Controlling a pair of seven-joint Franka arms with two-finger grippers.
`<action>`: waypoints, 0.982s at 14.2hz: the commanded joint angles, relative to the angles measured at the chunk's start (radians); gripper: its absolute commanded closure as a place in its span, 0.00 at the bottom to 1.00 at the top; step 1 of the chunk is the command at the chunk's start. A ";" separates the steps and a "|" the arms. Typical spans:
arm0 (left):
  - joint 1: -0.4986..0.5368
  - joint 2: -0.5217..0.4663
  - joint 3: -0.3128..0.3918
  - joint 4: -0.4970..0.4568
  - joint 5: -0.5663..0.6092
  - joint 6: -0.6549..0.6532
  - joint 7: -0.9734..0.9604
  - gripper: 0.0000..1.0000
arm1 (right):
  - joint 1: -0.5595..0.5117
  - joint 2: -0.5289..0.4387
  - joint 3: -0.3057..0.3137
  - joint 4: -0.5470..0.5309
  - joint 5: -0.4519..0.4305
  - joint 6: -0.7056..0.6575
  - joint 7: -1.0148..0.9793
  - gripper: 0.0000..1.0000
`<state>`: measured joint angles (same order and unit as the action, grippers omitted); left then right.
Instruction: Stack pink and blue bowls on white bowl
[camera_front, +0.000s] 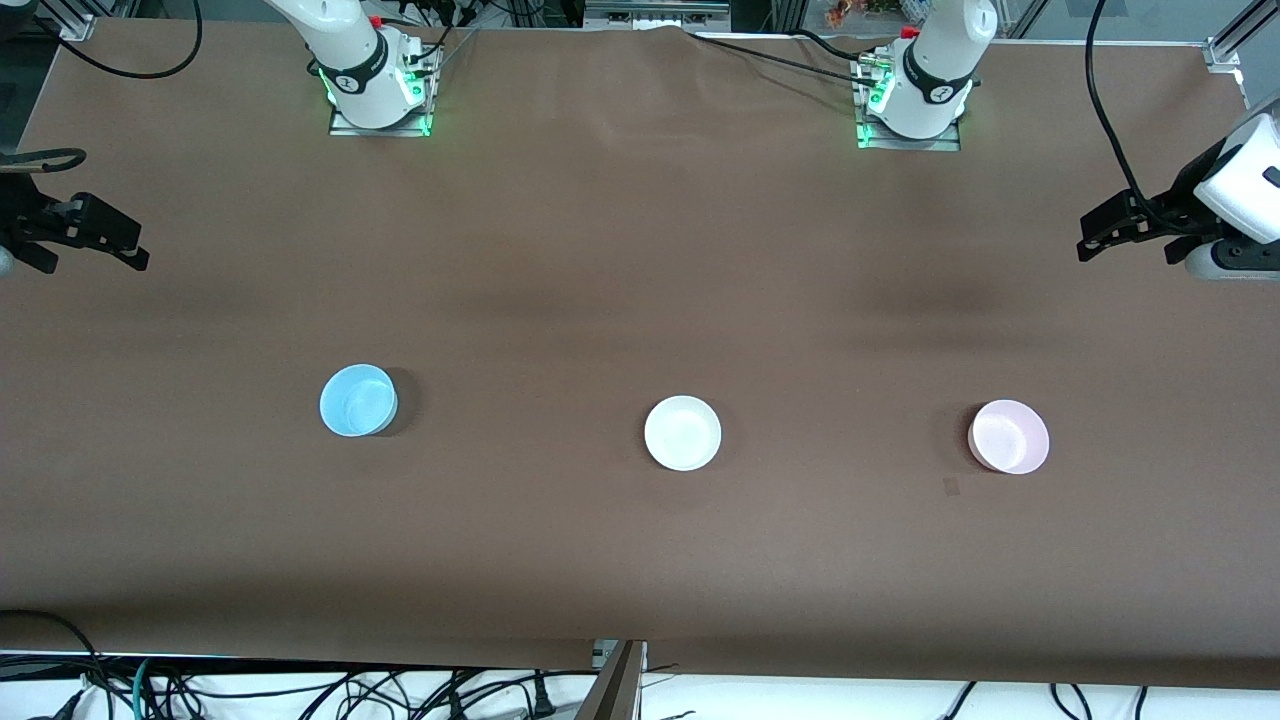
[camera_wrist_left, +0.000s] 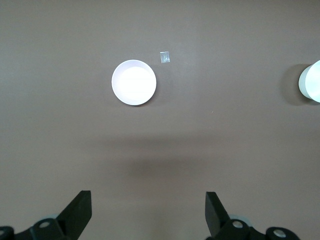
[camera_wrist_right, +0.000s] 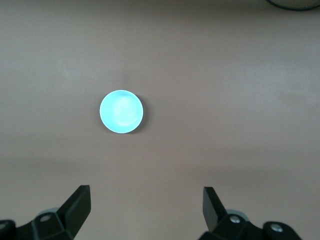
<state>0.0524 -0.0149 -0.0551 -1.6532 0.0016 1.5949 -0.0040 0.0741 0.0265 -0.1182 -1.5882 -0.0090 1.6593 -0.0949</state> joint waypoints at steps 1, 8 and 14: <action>0.006 0.007 -0.002 0.021 0.005 -0.010 0.019 0.00 | 0.003 0.003 0.002 0.013 -0.013 -0.003 0.006 0.01; 0.004 0.013 -0.003 0.021 0.008 -0.010 0.018 0.00 | 0.003 0.003 0.003 0.013 -0.013 -0.003 0.006 0.01; 0.004 0.026 -0.003 0.023 0.008 -0.010 0.021 0.00 | 0.003 0.003 0.002 0.013 -0.013 -0.003 0.006 0.01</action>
<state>0.0528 -0.0008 -0.0547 -1.6532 0.0016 1.5949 -0.0040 0.0741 0.0266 -0.1182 -1.5880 -0.0090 1.6594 -0.0949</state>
